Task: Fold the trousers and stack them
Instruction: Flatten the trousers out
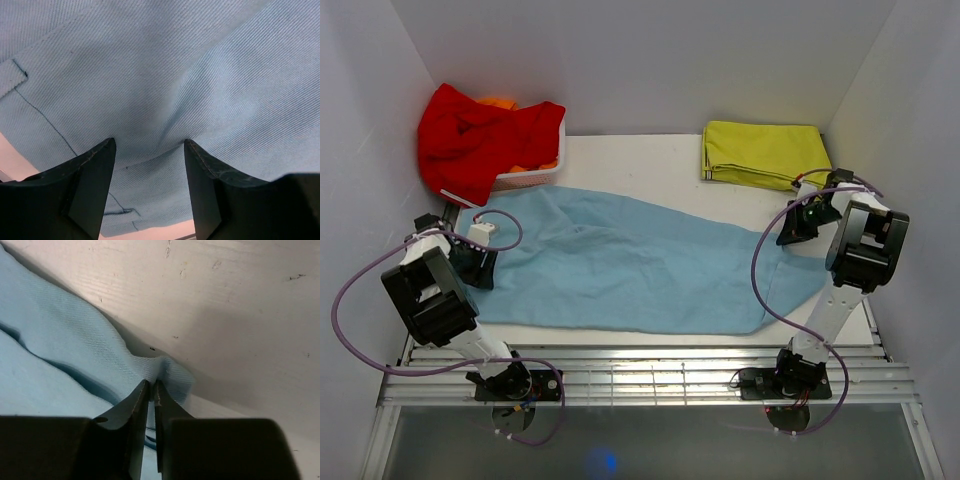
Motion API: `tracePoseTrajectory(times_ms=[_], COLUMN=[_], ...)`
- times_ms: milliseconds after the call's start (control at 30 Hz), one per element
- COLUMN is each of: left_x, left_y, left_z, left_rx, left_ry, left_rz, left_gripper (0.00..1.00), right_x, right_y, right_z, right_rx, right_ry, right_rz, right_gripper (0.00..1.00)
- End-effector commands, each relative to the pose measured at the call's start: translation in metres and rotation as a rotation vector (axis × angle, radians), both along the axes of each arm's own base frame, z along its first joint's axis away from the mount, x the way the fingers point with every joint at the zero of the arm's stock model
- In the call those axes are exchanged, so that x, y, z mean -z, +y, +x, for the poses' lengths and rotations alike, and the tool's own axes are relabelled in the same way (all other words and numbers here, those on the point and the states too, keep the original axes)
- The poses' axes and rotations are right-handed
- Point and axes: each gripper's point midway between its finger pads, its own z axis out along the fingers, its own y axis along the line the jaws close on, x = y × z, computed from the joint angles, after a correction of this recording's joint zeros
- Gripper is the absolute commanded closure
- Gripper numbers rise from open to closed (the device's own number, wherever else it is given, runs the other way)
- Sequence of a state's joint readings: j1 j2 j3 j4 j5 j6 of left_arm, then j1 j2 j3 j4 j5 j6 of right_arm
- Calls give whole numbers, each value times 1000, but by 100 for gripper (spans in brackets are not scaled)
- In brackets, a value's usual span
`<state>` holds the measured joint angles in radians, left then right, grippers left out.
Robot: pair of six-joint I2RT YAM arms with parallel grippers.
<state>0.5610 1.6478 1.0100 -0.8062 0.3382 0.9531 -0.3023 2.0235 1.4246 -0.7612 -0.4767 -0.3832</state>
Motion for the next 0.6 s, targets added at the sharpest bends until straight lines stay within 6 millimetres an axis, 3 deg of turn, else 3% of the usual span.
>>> tracePoseTrajectory(times_ms=[0,233,467,533,567], left_x=[-1,12,14,17,19], left_y=[5,6,5,4,6], left_z=[3,-2,-5,-9,-10], left_rx=[-24,-35,-31,-26,-25], left_ry=[-22,5,11,17,22], left_rz=[21,27,31,37,49], left_gripper=[32,33,33,33,33], right_x=[-7,-52,-64,-72,-87], right_y=[-3,-29,-35,-42,-46], right_z=[20,49,49,56,67], right_rx=[10,-8,-26,-20,-14], right_ry=[-35,-179,-203,-237,-281], right_rz=[-13,-155,-198,-228,-246], right_gripper=[89,92,92,92,92])
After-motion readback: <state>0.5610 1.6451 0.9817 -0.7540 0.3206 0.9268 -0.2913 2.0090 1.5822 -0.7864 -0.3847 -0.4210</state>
